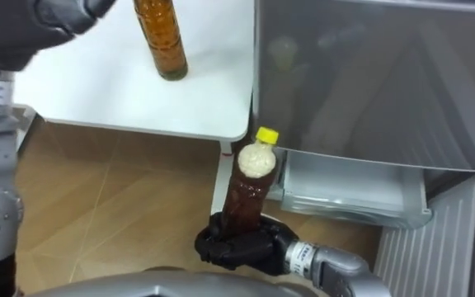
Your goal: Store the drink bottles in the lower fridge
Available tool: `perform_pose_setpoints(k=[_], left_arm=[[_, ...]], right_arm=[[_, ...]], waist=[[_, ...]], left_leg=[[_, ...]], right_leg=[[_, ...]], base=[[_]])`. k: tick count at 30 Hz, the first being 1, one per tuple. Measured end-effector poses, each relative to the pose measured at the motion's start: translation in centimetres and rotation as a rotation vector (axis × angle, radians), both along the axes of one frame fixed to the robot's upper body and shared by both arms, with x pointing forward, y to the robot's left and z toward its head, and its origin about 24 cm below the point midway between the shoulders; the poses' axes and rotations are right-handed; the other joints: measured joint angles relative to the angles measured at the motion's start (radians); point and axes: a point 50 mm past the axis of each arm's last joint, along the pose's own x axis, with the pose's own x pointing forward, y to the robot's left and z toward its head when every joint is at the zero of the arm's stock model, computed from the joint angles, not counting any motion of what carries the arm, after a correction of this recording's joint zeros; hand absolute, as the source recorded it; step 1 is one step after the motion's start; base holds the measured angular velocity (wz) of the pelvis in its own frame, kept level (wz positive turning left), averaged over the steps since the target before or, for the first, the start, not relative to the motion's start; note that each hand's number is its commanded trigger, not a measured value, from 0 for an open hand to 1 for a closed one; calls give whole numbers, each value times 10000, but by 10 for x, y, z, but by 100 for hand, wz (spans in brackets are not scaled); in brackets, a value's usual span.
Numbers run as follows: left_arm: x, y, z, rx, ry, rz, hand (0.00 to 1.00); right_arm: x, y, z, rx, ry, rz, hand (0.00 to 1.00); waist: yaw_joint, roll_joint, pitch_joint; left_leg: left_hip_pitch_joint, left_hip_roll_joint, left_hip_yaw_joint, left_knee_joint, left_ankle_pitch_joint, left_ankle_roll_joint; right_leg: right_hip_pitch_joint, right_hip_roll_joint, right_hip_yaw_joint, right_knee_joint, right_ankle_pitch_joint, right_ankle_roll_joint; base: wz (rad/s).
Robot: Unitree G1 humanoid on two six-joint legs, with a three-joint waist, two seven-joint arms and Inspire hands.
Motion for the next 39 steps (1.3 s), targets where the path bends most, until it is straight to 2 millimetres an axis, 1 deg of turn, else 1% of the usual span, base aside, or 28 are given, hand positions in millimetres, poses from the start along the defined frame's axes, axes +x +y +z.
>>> perform_pose_setpoints(k=[2,3,6,8,9,10,12,13,14,17,20,21,22,23,24,25,26,27,28,29,30,31,32,34,35,37,38,39], left_arm=[[-1,6,2,213,-51,856,0],[-2,10,3,507,-91,1603,0],[-6,22,7,975,-214,3130,0],[-9,29,10,1107,-355,3936,0],[-12,35,12,1117,-511,4467,0],[-13,38,13,1066,-591,4708,0],[-19,48,16,859,-793,5557,0],[-20,51,17,732,-834,5849,0],[-21,52,18,694,-865,6003,0],[-26,62,19,428,-948,6848,0],[-31,74,12,130,-624,7709,0],[-30,79,6,-92,-297,7979,0],[-28,85,-4,-369,239,8287,0],[-27,89,-11,-442,583,8487,0],[-27,95,-26,-570,1377,8834,0],[-27,100,-44,-880,2258,8995,0],[-28,103,-54,-996,2722,9119,0],[-29,108,-74,-1245,3733,9386,0],[-29,111,-94,-1778,4747,9623,0],[-30,112,-104,-1966,5217,9699,0],[-33,112,-122,-2272,6141,9790,0],[-39,110,-141,-2563,7068,9844,0],[-43,108,-151,-2623,7555,9855,0],[-50,96,-187,-2734,9431,9656,0],[-51,93,-195,-2724,9849,9562,0],[-58,83,-220,-2445,11288,9248,0],[-59,80,-225,-2350,11565,9147,0],[-63,74,-237,-2082,12167,8903,0]], right_arm=[[0,-1,0,-20,19,-150,100],[0,-3,-1,-78,9,-229,100],[-1,-9,-2,-380,-31,-392,100],[-5,-14,-3,-625,39,-383,100],[-8,-16,-4,-768,95,-354,100],[-9,-17,-4,-816,108,-350,100],[-13,-20,-5,-939,180,-409,100],[-15,-21,-6,-948,237,-458,100],[-15,-22,-6,-951,256,-477,100],[-15,-22,-5,-959,188,-500,100],[-12,-22,0,-974,-125,-541,100],[-11,-22,0,-1024,-133,-648,100],[-10,-22,0,-1117,-161,-720,100],[-9,-23,0,-1149,-174,-740,100],[-8,-23,0,-1206,-184,-775,100],[-8,-22,0,-1236,-159,-811,100],[-8,-22,-1,-1243,-133,-815,100],[-9,-21,-1,-1288,-80,-823,100],[-9,-21,-2,-1320,-15,-849,100],[-9,-21,-2,-1330,4,-865,100],[-9,-21,-2,-1316,20,-899,100],[-9,-21,-2,-1305,41,-938,100],[-8,-21,-2,-1316,46,-950,100],[-4,-19,-4,-1392,98,-965,100],[-3,-18,-4,-1394,96,-977,100],[1,-13,-5,-1278,155,-1032,100],[2,-12,-5,-1253,170,-1037,100],[5,-11,-5,-1222,168,-1053,100]], waist=[[79,17,10],[88,21,11],[169,39,-5],[265,83,-53],[294,117,-90],[312,135,-96],[405,197,-71],[461,211,-80],[491,218,-72],[516,206,-71],[528,180,-71],[532,143,-68],[571,162,-58],[591,150,-66],[594,115,-80],[586,102,-72],[614,75,-83],[631,79,-69],[629,20,-76],[682,-24,-92],[765,-104,-115],[739,-156,-115],[730,-181,-114],[730,-273,-59],[726,-289,-46],[686,-329,-21],[666,-330,-22],[662,-304,-18]], left_leg=[[-2,-2,-7,-13,-1,0],[-8,3,-8,-10,-2,1],[27,4,-15,-89,-3,0],[59,-3,-44,-102,-2,1],[81,-10,-55,-101,-1,3],[94,-13,-56,-101,-1,3],[224,-13,-44,-114,0,3],[288,-12,-39,-148,1,2],[348,-11,-40,-156,1,2],[416,-19,-59,-166,1,2],[483,-32,-115,-204,1,2],[517,-33,-121,-209,1,2],[530,-37,-115,-214,1,2],[532,-39,-115,-219,1,2],[530,-39,-120,-239,1,3],[533,-37,-114,-250,2,4],[546,-37,-106,-268,2,4],[590,-33,-104,-309,2,4],[588,-28,-104,-310,2,4],[585,-26,-99,-318,2,4],[582,-21,-78,-341,2,4],[586,-22,-58,-345,2,4],[586,-26,-60,-345,2,4],[571,-31,-62,-343,1,4],[560,-31,-70,-344,1,4],[530,-18,-72,-359,-3,4],[523,-16,-71,-378,-4,4],[554,-8,-48,-479,-4,5]], right_leg=[[23,2,-12,-3,-2,2],[18,7,-6,2,-3,1],[23,47,17,1,-3,0],[75,51,34,-3,-3,0],[98,47,48,3,-3,1],[115,43,48,1,-4,3],[259,35,5,-55,-8,8],[376,22,-14,-140,-8,9],[425,22,-17,-149,-8,10],[506,20,-85,-157,-38,34],[477,20,-117,-164,-42,39],[491,23,-105,-160,-43,38],[495,21,-101,-196,-43,39],[496,21,-97,-211,-43,39],[509,24,-107,-260,-39,42],[526,29,-117,-294,-33,43],[534,31,-112,-295,-32,44],[577,42,-106,-320,-32,44],[582,47,-109,-310,-32,43],[580,49,-117,-306,-31,43],[569,54,-106,-314,-31,42],[575,47,-106,-323,-31,43],[584,42,-113,-328,-31,44],[575,37,-118,-331,-31,46],[570,40,-118,-334,-30,47],[565,49,-119,-327,-30,47],[554,50,-119,-322,-30,47],[537,57,-116,-325,-30,47]], base=[[5],[0],[0],[0],[0],[0],[2],[4],[5],[6],[2],[0],[0],[0],[0],[0],[0],[0],[0],[0],[0],[0],[0],[0],[0],[0],[0],[0]])
